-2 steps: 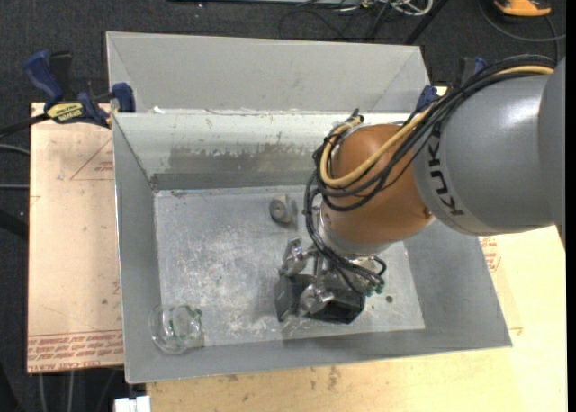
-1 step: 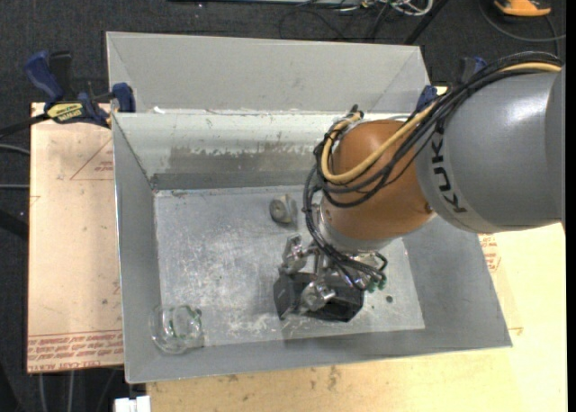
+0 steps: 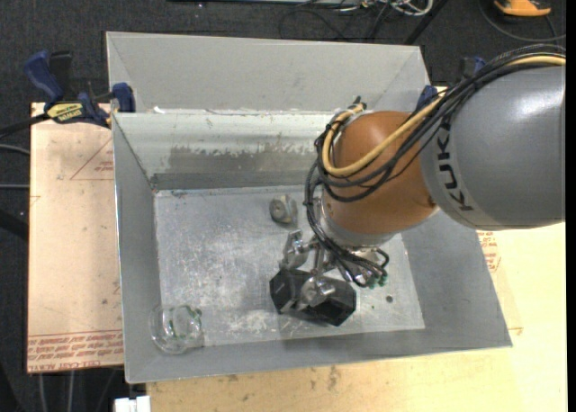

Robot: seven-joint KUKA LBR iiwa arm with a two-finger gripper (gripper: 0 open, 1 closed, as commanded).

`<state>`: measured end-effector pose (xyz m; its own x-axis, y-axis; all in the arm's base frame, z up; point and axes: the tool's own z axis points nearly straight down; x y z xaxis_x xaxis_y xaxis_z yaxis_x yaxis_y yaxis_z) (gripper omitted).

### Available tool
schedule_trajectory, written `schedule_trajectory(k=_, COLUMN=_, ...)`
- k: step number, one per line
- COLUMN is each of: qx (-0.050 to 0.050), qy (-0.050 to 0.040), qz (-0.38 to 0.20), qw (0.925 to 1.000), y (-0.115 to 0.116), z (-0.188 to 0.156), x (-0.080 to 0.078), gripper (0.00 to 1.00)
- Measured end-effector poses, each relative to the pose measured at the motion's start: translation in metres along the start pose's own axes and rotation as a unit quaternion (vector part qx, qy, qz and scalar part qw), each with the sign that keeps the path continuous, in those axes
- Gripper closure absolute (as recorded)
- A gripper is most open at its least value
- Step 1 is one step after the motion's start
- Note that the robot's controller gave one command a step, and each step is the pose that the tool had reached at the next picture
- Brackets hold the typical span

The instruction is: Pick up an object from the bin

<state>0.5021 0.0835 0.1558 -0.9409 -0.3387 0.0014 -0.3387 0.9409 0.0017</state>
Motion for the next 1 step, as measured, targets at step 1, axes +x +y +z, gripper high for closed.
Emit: schedule_trajectory(k=1, qx=0.000, qy=0.0000, qz=-0.021, qw=0.9998, y=-0.0028, z=-0.0106, x=0.0000, gripper=1.00)
